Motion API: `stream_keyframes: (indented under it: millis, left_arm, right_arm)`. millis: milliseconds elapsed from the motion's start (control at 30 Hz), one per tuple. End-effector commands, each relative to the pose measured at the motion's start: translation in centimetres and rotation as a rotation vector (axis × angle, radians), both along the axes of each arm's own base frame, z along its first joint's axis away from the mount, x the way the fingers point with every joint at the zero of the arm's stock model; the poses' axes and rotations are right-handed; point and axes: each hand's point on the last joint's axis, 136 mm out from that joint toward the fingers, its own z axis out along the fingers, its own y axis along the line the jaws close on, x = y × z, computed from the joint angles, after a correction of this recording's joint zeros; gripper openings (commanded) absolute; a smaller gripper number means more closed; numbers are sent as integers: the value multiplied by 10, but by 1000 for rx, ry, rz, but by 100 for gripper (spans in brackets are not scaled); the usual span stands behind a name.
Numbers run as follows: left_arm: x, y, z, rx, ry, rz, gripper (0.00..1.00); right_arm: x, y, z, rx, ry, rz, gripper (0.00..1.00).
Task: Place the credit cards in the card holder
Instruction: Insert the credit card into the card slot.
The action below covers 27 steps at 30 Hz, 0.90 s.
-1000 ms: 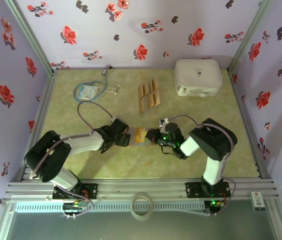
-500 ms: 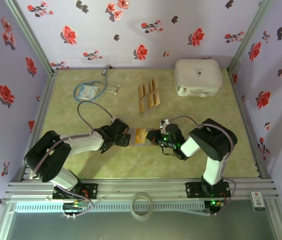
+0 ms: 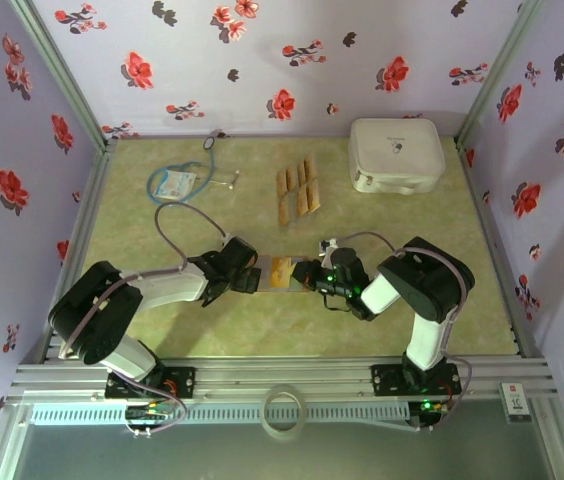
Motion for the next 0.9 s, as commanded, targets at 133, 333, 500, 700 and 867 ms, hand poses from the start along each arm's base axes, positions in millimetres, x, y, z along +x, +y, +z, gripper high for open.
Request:
stream_keyframes:
  millis: [133,333,500,700,867]
  left_arm:
    - [-6,9,-10,40,16,17,100]
    - [-7,10,-11,40,15,19,100]
    - [-6,9,-10,37,14,19,100]
    - [-5,7,-4,13,5,30,100]
    - [-1,4,10,-36,-6,53,100]
  right_arm:
    - [-6,7,-9,-5,40,26,0]
    - [-6,10,-11,-8,48,32,0]
    - [-6,10,-12,-16,56,34,1]
    - [-6,8,-6,-59,52,45,38]
    - [-2,8,11,-132,25,67,54]
